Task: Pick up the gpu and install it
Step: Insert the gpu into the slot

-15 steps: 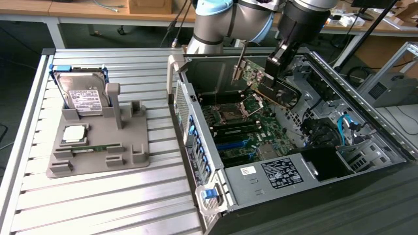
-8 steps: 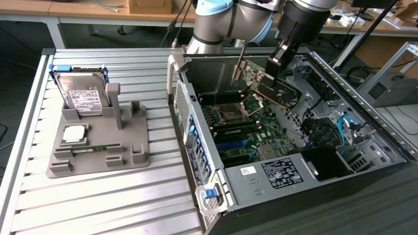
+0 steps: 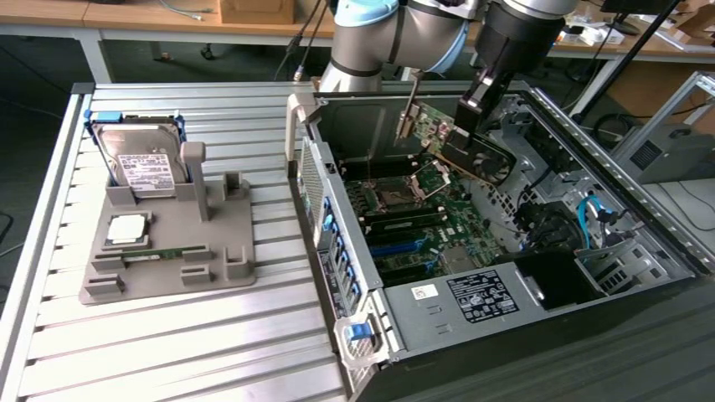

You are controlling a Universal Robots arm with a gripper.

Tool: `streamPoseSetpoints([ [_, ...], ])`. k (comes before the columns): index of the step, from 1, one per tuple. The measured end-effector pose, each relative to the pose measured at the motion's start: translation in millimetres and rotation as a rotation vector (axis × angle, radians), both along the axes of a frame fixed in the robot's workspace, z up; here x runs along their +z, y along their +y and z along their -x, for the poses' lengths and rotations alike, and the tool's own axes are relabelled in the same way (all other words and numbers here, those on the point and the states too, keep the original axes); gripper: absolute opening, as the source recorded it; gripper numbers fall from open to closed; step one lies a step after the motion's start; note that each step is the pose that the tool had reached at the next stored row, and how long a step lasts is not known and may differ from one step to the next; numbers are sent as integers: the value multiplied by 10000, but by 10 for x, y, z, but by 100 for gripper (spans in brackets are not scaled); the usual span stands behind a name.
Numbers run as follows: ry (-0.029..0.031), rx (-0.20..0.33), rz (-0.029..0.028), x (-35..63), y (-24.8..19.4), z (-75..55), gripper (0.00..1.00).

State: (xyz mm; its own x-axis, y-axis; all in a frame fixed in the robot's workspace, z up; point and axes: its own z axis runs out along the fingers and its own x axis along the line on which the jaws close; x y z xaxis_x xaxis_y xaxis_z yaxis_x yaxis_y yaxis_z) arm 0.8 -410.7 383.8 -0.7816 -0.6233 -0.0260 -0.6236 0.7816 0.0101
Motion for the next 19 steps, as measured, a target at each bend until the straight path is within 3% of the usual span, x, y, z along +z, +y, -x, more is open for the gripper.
streamPoseSetpoints([
  [19, 0, 934, 0, 0, 0, 0, 27],
])
